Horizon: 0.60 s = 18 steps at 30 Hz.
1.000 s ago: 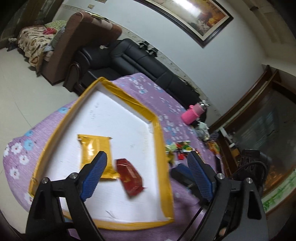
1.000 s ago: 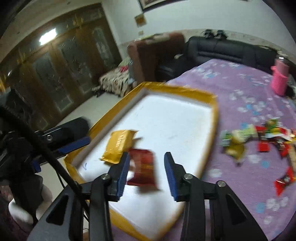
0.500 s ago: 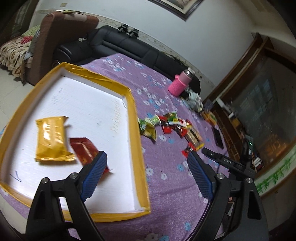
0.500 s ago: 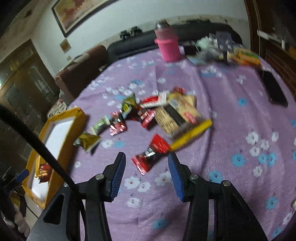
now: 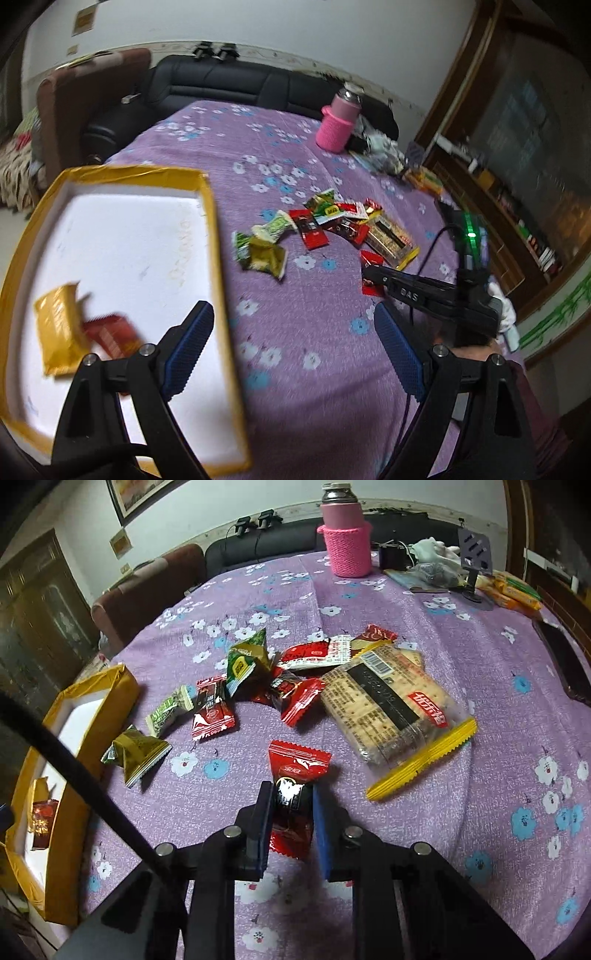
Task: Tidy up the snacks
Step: 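Grasp the green-yellow snack pack with the left tool while the right tool holds the red candy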
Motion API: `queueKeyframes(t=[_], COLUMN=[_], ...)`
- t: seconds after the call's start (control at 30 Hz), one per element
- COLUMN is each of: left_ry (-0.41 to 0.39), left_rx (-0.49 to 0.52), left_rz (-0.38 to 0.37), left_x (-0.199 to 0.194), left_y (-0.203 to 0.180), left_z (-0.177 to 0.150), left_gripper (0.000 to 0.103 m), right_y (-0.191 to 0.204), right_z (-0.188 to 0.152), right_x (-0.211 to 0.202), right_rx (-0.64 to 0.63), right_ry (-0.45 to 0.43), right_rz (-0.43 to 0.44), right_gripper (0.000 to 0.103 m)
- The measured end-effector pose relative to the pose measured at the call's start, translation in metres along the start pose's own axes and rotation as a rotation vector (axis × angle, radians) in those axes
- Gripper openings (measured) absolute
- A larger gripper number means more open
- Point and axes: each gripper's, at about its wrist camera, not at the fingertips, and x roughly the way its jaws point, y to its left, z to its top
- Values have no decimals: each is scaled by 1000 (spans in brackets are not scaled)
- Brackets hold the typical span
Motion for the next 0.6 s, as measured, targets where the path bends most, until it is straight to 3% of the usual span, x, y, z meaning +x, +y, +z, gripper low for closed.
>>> queueKeyframes(t=[0.23, 0.37, 0.43, 0.53, 0.6], left_ry=[141, 227, 283, 357, 400], left_rx=[97, 159, 140, 121, 119], left_rz=[102, 217, 255, 223, 126], left_x=[77, 124, 142, 155, 152], left_y=[-20, -18, -10, -5, -12], left_z=[43, 63, 67, 60, 51], left_gripper=[89, 89, 89, 84, 79], right_y=[-8, -10, -10, -11, -12], right_z=[1, 2, 3, 3, 4], right_x=[-3, -3, -3, -2, -2], right_rx=[37, 46, 45, 52, 58], right_ry=[1, 8, 11, 16, 21], right_rz=[68, 88, 91, 100, 105], right_gripper=[19, 19, 19, 19, 19])
